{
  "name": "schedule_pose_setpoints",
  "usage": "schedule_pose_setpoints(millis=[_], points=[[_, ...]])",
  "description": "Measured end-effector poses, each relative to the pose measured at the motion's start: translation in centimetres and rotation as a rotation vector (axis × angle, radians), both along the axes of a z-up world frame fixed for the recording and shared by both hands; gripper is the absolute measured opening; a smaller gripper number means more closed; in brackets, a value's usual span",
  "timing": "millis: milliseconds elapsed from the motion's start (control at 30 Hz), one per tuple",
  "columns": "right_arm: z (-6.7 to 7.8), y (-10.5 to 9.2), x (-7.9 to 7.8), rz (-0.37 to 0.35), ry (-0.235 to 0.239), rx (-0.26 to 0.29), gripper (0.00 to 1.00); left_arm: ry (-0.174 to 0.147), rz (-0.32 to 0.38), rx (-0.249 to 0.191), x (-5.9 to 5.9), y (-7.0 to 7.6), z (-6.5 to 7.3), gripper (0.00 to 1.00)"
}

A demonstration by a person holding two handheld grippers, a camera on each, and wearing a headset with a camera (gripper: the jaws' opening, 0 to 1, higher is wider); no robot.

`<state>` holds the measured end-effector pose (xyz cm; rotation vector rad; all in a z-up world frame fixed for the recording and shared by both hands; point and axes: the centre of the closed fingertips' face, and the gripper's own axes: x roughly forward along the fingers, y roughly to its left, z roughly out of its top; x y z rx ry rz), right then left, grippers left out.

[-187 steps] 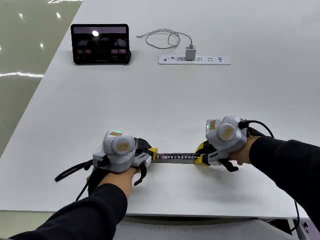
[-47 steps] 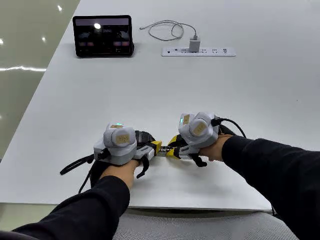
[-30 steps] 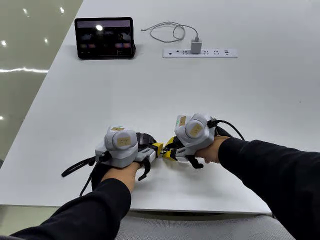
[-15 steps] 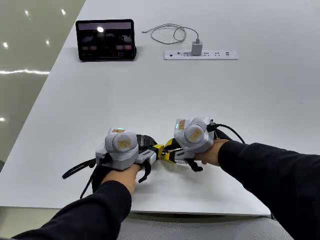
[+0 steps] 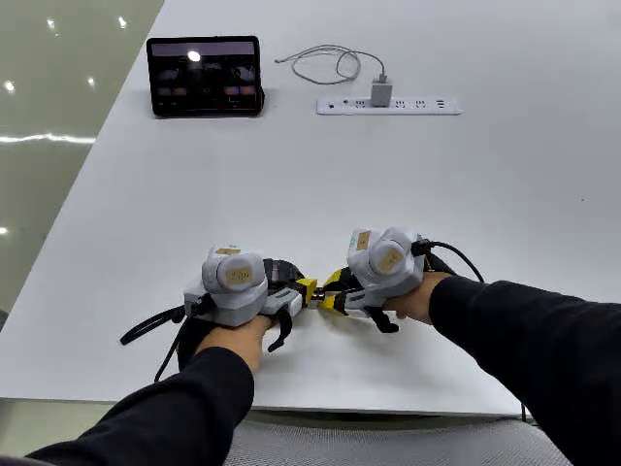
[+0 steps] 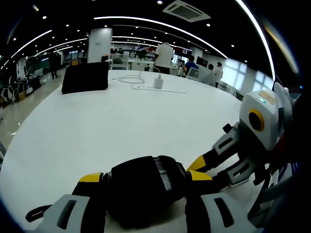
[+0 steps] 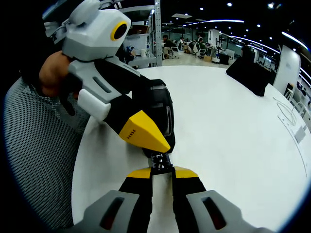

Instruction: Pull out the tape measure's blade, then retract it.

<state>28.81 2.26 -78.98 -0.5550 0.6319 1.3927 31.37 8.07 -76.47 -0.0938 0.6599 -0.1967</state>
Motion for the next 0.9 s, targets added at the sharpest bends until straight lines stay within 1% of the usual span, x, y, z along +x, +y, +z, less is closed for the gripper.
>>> schedule_pose_setpoints(millis=[33,133,167,267,533,567,900], points=[[0.0,0.2,0.0,0.002,-0.010,0.000,0.10,0.000,0.000,0.000,0.0,0.0,0.0,0.62],[0.1,0.6,0.0,-0.003,-0.018,0.010,0.09,0.000,0.005,-0.011,0.0,0.1,0.1,0.62],[0.1,0.7,0.1,-0.010,-0.013,0.014,0.09,0.002,0.006,-0.014,0.0,0.1,0.1,0.62],[0.1,1.0,0.1,-0.006,-0.022,0.013,0.09,0.002,0.006,-0.013,0.0,0.1,0.1,0.62],[0.0,1.3,0.1,-0.017,-0.008,0.020,0.09,0.001,0.005,-0.017,0.0,0.1,0.1,0.62],[-0.1,1.3,0.1,-0.012,-0.012,0.015,0.09,0.001,0.004,-0.015,0.0,0.1,0.1,0.62],[-0.3,1.2,0.2,-0.028,0.007,0.018,0.10,0.000,0.002,-0.013,0.0,0.0,0.1,0.63]])
